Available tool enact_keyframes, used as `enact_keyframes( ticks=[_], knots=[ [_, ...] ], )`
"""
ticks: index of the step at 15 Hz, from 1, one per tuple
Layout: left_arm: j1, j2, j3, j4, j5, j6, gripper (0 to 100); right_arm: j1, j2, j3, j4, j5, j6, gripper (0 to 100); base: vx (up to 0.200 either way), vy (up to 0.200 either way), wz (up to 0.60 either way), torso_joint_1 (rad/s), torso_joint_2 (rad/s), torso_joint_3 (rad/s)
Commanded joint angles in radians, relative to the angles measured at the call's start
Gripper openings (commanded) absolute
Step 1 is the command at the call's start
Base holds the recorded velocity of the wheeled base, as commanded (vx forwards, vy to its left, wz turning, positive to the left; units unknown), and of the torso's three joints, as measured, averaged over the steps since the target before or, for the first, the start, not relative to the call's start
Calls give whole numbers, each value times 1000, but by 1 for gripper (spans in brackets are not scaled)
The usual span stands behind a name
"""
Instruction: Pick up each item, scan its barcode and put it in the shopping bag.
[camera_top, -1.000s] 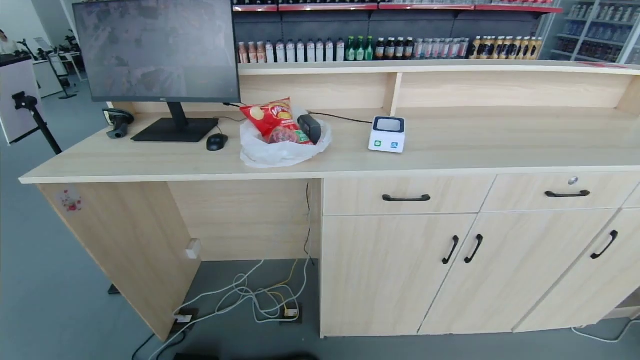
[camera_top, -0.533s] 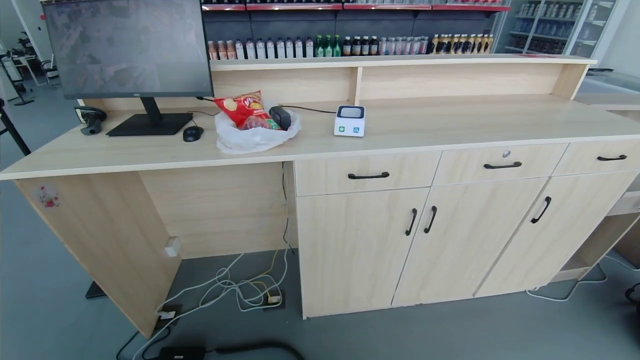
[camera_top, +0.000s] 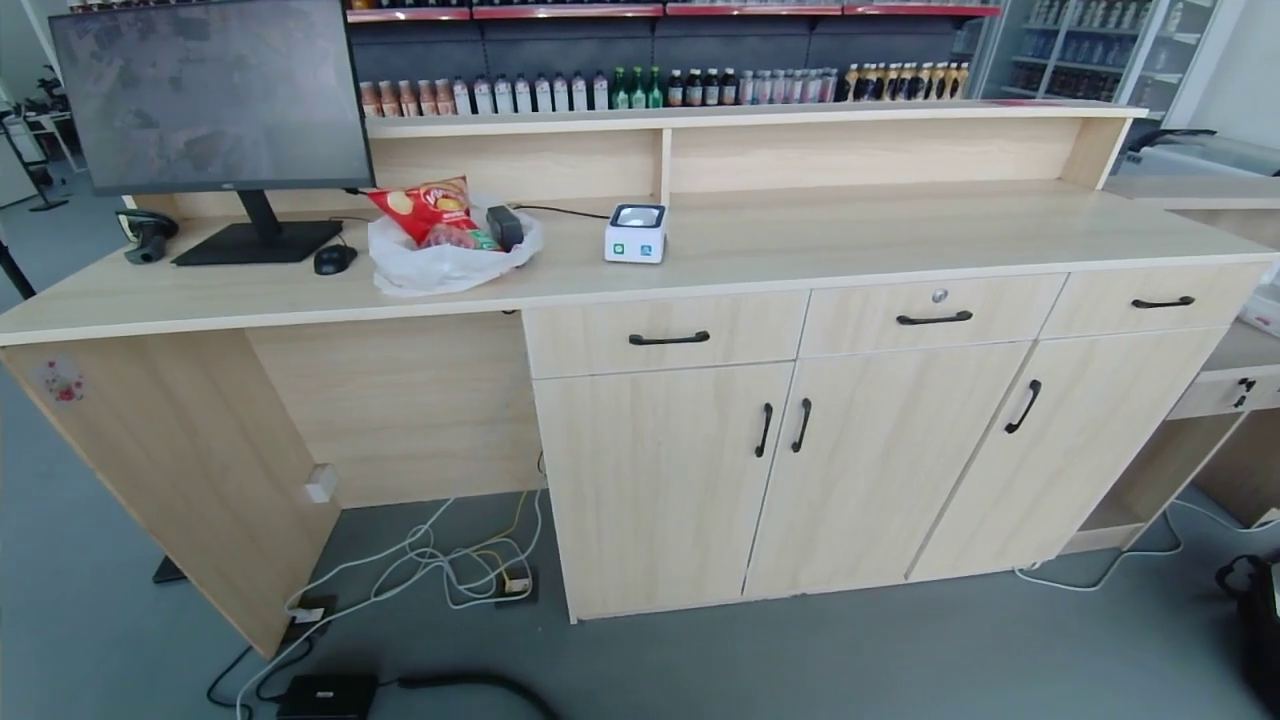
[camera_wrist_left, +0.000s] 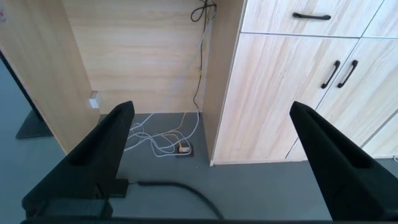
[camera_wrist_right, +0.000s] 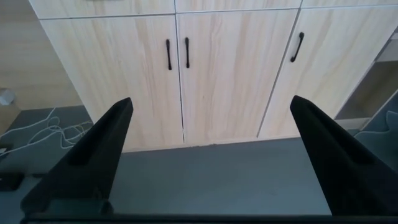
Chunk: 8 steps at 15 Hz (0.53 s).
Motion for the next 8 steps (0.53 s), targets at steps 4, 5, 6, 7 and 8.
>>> enact_keyframes(
  ticks=[4, 5, 6, 7, 8],
  knots=[
    [0, 0, -1, 0, 0, 0, 100, -1, 4, 0, -1, 0, 0, 100, 0, -200, 0, 4, 1, 4],
    [0, 0, 1, 0, 0, -1, 100, 1, 4, 0, -1, 0, 0, 100, 200, 0, 0, 2, 2, 2],
    [0, 0, -1, 0, 0, 0, 100, 1, 4, 0, -1, 0, 0, 100, 0, 0, 0, 0, 0, 0],
    [0, 0, 1, 0, 0, 0, 100, 1, 4, 0, -1, 0, 0, 100, 0, 0, 0, 0, 0, 0],
    [0, 0, 1, 0, 0, 0, 100, 1, 4, 0, -1, 0, 3, 100, 0, 0, 0, 0, 0, 0]
  ],
)
